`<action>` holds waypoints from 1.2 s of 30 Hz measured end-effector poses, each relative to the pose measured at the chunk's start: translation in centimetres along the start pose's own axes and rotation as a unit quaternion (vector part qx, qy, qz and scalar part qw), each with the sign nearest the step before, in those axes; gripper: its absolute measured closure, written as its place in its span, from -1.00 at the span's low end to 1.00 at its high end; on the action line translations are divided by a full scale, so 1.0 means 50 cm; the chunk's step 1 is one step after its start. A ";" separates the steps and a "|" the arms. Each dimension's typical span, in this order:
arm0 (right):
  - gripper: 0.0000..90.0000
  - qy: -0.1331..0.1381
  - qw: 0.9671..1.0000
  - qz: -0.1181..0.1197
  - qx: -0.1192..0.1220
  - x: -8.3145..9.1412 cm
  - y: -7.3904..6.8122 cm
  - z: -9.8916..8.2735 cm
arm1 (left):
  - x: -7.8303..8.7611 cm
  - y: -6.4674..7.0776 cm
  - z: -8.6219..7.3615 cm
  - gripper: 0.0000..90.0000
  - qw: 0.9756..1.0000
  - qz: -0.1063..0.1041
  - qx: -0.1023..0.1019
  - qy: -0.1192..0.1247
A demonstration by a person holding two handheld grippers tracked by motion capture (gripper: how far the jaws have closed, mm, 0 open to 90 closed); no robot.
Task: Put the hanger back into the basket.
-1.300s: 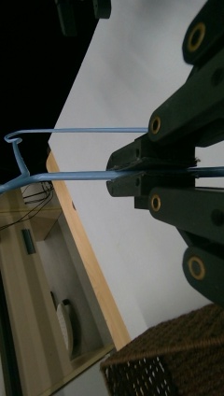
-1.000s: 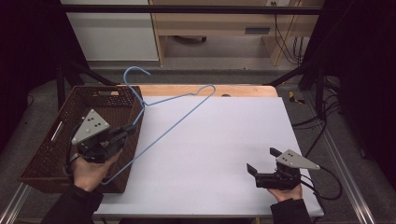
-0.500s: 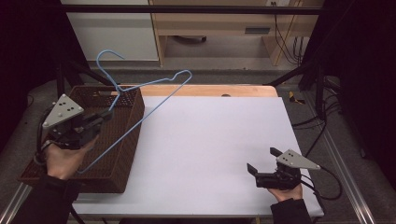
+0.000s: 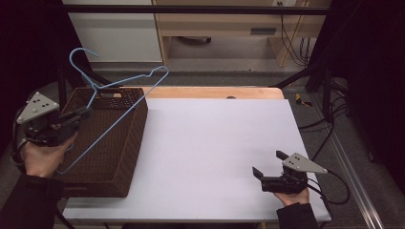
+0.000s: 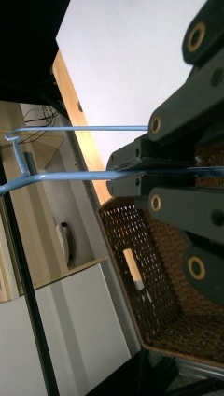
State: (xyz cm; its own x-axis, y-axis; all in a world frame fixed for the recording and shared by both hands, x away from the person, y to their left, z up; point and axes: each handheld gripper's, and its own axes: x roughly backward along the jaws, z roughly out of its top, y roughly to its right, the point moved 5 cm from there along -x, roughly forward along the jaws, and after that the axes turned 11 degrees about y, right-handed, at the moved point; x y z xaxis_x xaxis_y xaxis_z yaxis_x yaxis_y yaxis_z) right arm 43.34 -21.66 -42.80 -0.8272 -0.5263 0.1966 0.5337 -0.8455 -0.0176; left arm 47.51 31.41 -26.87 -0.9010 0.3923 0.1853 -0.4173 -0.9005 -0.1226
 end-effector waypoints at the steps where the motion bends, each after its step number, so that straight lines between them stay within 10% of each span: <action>1: -0.99 0.000 1.000 0.000 0.000 0.000 0.000 0.000 | 0.001 -0.006 -0.002 0.92 1.000 0.001 0.002 -0.001; 19: -0.99 -0.003 1.000 -0.001 -0.001 -0.002 0.000 -0.002 | 0.018 -0.119 -0.078 0.92 0.998 0.045 0.005 -0.034; 36: -0.99 -0.005 1.000 -0.002 0.000 -0.003 0.000 -0.003 | 0.014 -0.169 -0.173 0.92 0.995 0.064 0.005 -0.076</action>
State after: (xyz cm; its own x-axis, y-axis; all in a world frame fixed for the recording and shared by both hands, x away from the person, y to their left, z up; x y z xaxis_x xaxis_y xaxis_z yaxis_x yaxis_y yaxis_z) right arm 43.44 -21.58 -42.98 -0.8273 -0.5226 0.2059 0.5311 -0.8472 -0.0165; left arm 49.38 40.91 -34.15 -0.9178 0.2422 0.3148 -0.2989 -0.9431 -0.1458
